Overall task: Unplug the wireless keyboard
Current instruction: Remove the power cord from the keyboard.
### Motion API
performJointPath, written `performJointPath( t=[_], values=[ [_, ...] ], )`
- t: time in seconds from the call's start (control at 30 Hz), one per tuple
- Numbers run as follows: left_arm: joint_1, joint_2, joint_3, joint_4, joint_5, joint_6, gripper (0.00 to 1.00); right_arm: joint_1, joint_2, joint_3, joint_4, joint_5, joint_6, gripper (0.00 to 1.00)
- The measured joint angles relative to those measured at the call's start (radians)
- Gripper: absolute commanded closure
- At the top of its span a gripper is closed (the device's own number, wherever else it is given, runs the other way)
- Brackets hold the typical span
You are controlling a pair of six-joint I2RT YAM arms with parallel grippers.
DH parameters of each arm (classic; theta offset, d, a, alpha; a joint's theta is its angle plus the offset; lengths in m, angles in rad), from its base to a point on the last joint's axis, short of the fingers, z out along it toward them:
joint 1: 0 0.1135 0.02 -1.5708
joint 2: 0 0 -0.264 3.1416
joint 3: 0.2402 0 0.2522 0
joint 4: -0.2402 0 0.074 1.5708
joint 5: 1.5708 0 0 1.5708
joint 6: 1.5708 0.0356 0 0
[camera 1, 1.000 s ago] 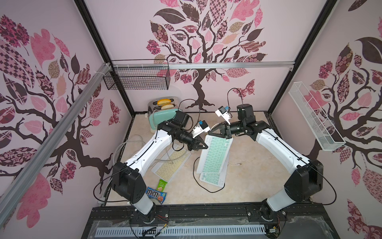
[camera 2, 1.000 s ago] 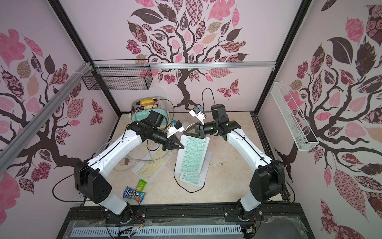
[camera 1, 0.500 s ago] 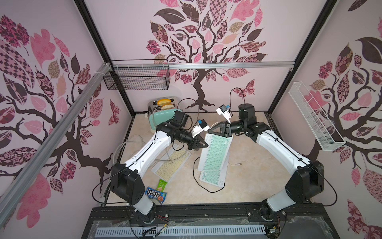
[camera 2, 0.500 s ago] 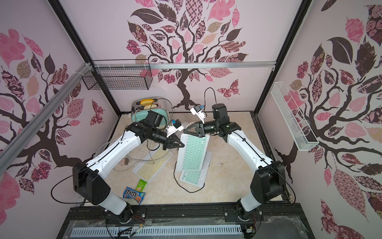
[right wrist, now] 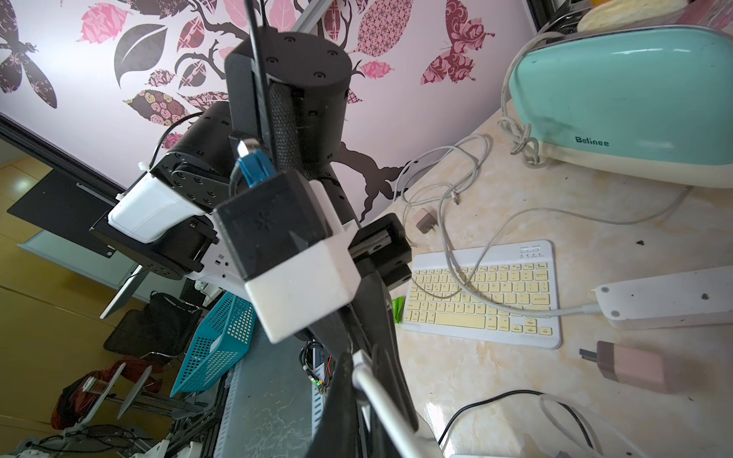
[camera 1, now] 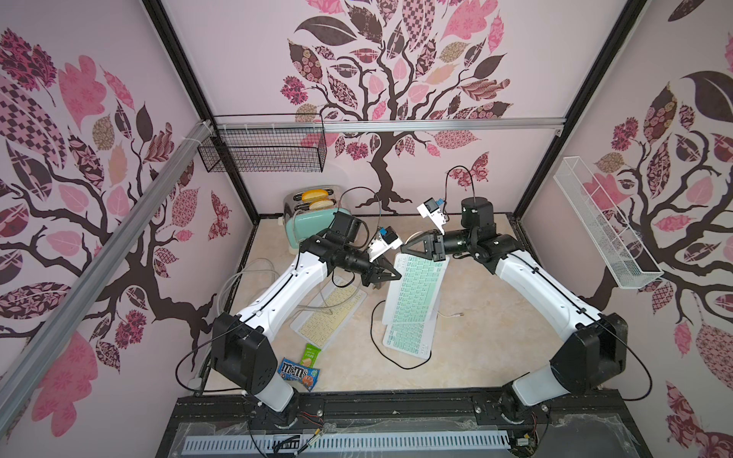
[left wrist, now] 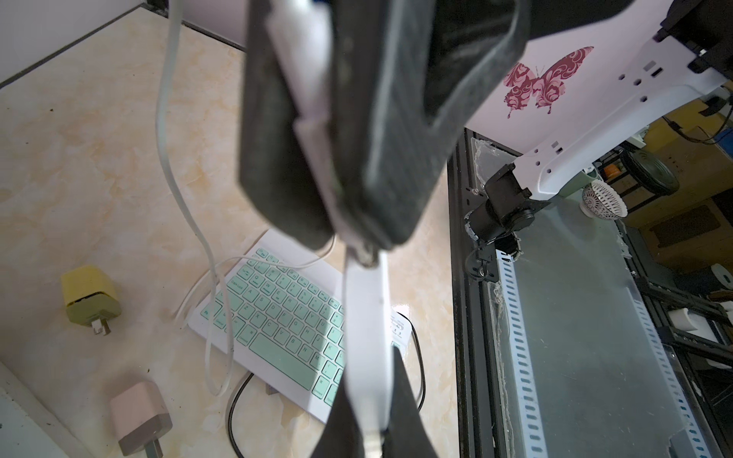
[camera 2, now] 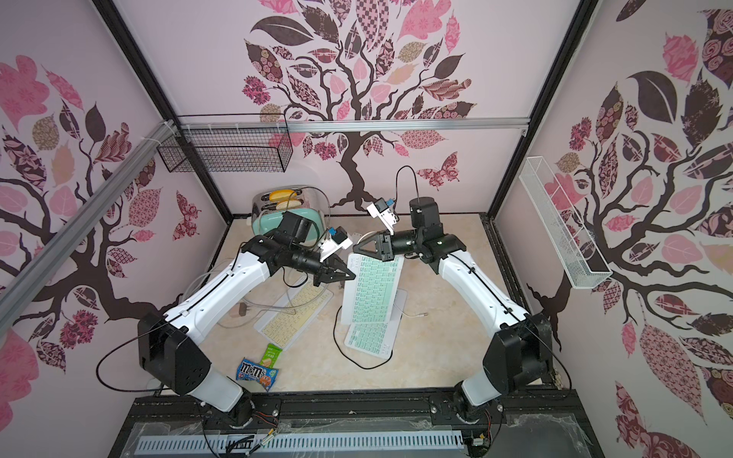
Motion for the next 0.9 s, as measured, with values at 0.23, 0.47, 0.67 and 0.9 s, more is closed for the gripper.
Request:
performJointPath(
  t=[0.23,0.47,0.67,0.9],
  values=[
    [0.0,-0.005,-0.02,0.033,0.011,-0.017,1.0,0.0,-0.006,0.006,-0.019,0.02,0.002,1.0],
    [0.0,-0.006,-0.021,0.043,0.017,-0.018,1.0,-0.003,-0.008,0.014,-0.036,0.026,0.002,1.0],
    [-0.001,-0.012,-0.032,0.035,0.035,-0.006,1.0,-0.014,-0.008,0.063,-0.051,0.077,0.018,1.0],
    [-0.037,-0.018,-0.103,-0.159,0.038,0.016,1.0,-0.166,-0.039,0.228,0.115,0.22,0.041,1.0]
  ],
)
